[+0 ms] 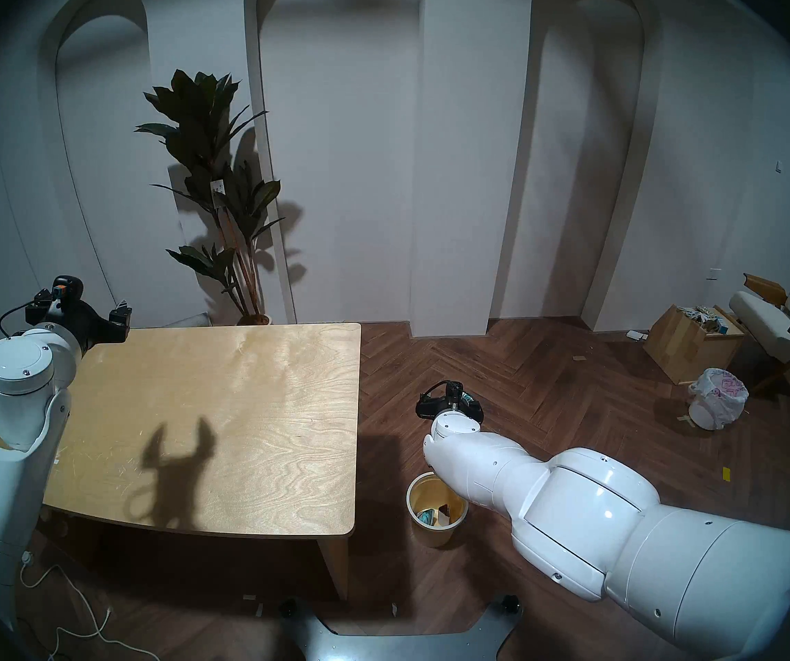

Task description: Put the trash into the trash bin on the ground

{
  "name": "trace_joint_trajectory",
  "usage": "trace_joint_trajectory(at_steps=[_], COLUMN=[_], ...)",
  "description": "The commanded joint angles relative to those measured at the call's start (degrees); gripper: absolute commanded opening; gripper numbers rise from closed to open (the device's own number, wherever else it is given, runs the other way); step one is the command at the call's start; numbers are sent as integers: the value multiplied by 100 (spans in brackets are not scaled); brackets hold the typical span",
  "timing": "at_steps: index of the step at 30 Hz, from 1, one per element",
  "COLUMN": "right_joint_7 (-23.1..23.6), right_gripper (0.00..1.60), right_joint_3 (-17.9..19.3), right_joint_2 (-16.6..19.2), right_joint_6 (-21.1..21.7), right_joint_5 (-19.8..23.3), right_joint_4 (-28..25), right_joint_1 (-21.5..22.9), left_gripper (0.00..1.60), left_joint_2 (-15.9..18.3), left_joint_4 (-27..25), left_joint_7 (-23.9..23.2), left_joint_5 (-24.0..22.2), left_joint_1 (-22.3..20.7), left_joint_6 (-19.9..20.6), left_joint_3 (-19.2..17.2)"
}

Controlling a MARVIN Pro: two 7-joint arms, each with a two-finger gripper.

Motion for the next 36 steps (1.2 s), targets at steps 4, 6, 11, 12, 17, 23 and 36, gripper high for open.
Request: trace_joint_trajectory(at_steps=[4, 6, 11, 12, 17, 23, 36], right_joint_7=[-185, -206, -321, -309, -376, -681, -1310], right_gripper=[160, 160, 160, 160, 160, 160, 160], right_joint_3=[28, 31, 76, 73, -11, -103, 277], right_joint_2=[-246, -253, -284, -279, -263, -483, -655], right_joint_6=[204, 241, 193, 200, 107, 798, 2006], right_joint_5=[31, 32, 46, 41, -64, -135, 238], right_joint_4=[89, 102, 84, 75, 41, 159, 246], right_joint_1=[3, -10, -10, 5, 107, 410, 819], left_gripper=[160, 160, 160, 160, 160, 160, 160], left_joint_2=[28, 28, 28, 28, 28, 29, 29], left_joint_4=[-73, -73, -72, -72, -70, -67, -67], left_joint_7=[2, 2, 2, 2, 4, 6, 6], left_joint_5=[9, 9, 9, 9, 9, 9, 9], left_joint_1=[-38, -38, -39, -39, -43, -46, -47], left_joint_6=[-33, -33, -33, -33, -30, -28, -27], left_joint_3=[-77, -77, -76, -76, -72, -68, -67])
